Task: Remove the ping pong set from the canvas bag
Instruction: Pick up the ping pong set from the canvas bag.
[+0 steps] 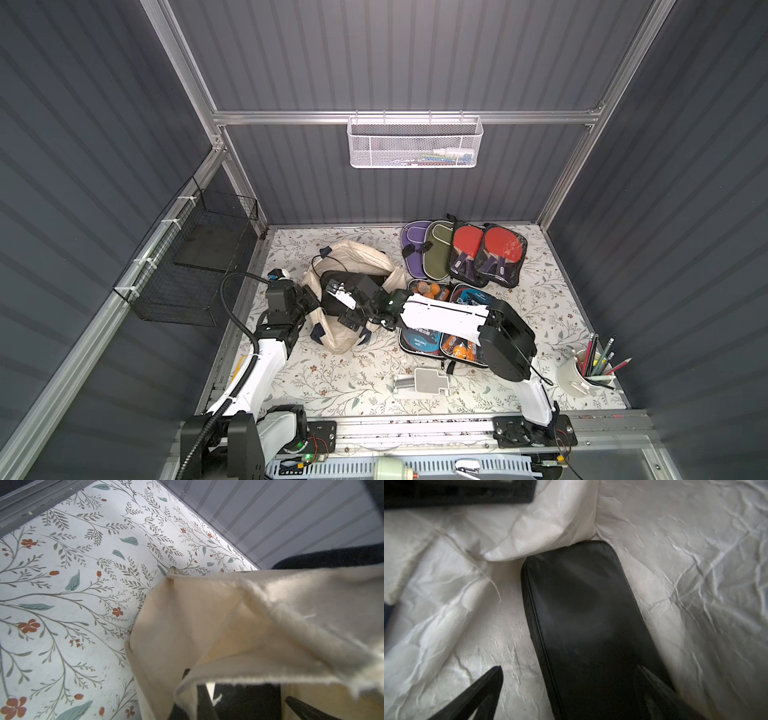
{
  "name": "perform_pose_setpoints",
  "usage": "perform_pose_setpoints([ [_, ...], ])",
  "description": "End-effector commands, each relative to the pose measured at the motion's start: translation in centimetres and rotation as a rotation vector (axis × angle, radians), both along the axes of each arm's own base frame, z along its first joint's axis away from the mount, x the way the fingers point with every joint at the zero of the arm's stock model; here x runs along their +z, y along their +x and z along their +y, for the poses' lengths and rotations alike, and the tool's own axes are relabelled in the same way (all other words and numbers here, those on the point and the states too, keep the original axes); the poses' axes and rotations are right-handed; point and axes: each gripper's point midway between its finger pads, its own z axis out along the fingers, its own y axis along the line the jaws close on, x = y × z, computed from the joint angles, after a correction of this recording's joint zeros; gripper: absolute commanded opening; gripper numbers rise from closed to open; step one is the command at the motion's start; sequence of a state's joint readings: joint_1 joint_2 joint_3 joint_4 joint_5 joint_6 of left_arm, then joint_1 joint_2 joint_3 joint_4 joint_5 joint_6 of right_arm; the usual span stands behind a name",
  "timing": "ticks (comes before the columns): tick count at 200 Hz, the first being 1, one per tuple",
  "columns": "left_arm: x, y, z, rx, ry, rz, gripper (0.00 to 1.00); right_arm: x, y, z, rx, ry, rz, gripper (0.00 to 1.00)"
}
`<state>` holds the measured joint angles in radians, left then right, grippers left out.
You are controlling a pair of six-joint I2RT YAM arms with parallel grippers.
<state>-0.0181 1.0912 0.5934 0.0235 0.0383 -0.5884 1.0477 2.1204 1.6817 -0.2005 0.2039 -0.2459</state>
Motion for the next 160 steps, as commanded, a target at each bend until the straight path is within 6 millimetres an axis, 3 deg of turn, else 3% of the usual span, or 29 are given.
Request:
perform_pose_setpoints([
  [1, -1.7, -0.9, -0.2, -0.002, -0.018, 0.069, 0.00, -2.0, 0.8, -0.5, -0.019, -0.046, -0.033, 0.99],
  [74, -2.3, -0.9, -0.2, -0.005, -0.011, 0.084, 0.00, -6.6, -0.2, -1.7, 0.021, -0.190, -0.064, 0.98],
  [123, -2.6, -0.9, -0.2, -0.004, -0.015, 0.086, 0.00, -7.9, -0.2, -1.1, 0.046, -0.222, -0.073, 0.99],
  [160, -2.5, -1.0, -0.2, -0.004, -0.010, 0.088, 0.00, -8.8, 1.1, -0.9, 0.025, -0.273, -0.104, 0.99],
])
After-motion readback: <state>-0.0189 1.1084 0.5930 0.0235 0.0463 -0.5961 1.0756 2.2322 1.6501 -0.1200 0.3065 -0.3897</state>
